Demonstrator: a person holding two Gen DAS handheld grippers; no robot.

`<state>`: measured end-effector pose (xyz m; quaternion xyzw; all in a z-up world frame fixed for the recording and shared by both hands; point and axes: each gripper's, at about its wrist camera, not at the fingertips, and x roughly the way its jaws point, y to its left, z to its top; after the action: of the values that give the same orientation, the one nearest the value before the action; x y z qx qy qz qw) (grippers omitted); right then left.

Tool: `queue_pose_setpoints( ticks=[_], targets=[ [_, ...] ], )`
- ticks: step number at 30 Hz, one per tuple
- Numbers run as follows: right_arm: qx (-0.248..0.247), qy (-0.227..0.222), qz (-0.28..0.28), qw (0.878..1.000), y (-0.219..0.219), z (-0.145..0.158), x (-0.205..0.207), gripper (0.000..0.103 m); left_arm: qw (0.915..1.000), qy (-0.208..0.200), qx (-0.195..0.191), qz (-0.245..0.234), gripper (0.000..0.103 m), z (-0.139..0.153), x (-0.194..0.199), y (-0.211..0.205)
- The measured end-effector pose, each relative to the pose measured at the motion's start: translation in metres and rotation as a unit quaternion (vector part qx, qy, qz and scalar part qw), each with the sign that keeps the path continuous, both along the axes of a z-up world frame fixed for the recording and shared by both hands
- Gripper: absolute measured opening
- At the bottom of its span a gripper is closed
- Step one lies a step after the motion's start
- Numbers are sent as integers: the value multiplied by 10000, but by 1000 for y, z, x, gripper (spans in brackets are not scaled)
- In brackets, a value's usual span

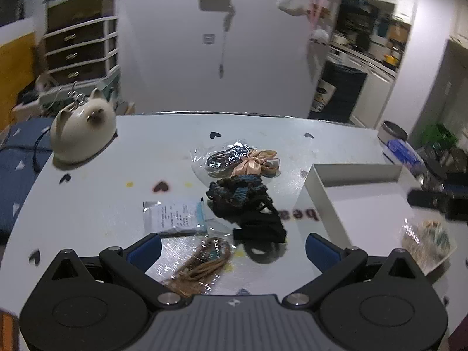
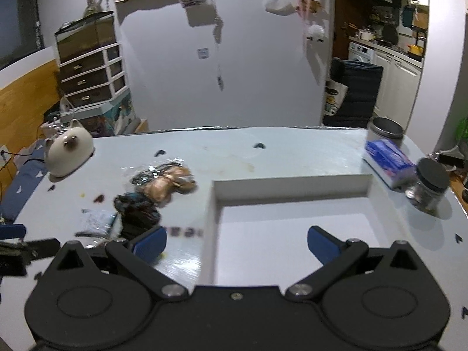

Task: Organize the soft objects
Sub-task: 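Close the right tool on the black fabric item beside the scrunchie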

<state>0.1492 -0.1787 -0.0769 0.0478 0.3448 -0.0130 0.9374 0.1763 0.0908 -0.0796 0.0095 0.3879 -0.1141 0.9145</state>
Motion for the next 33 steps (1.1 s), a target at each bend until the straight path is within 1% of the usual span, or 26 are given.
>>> queue_pose_setpoints(
  ticks=[3, 7, 9, 11, 12, 14, 16, 19, 21, 23, 27, 31, 33],
  targets=[
    [-23, -40, 153, 9999, 21, 1, 9, 103, 9989, -24, 214, -412, 103, -11, 6, 9],
    [-150, 23, 434, 9989, 45, 0, 22, 103, 9944, -31, 538, -914, 103, -28, 12, 12],
    [-152, 93, 561, 9983, 54, -2, 30, 102, 9917, -40, 626, -1119, 103, -37, 15, 12],
    [-108, 184, 733, 9971, 61, -5, 38, 90, 9892, -29, 682, -1297, 102, -47, 20, 12],
    [-94, 242, 808, 9964, 64, -7, 42, 89, 9881, 1, 708, -1365, 100, -51, 23, 11],
    [-113, 347, 925, 9950, 72, -12, 50, 82, 9864, 66, 733, -1471, 96, -59, 29, 11],
    [-93, 408, 1011, 9940, 77, -16, 59, 78, 9848, 117, 730, -1572, 94, -66, 35, 11],
    [-11, 474, 1229, 9913, 84, -22, 72, 72, 9823, 149, 831, -1674, 92, -75, 43, 10],
    [-24, 514, 1394, 9889, 91, -26, 83, 72, 9812, 180, 883, -1704, 91, -80, 48, 10],
    [-65, 590, 1707, 9835, 100, -30, 93, 72, 9803, 222, 931, -1728, 89, -85, 53, 10],
    [-321, 875, 2396, 9664, 120, -43, 113, 73, 9786, 426, 990, -1754, 87, -97, 57, 10],
    [-783, 1010, 2932, 9475, 139, -59, 126, 73, 9786, 549, 973, -1726, 87, -107, 58, 11],
    [-1124, 1068, 3235, 9334, 148, -67, 130, 76, 9799, 580, 944, -1660, 86, -110, 59, 12]
  ],
)
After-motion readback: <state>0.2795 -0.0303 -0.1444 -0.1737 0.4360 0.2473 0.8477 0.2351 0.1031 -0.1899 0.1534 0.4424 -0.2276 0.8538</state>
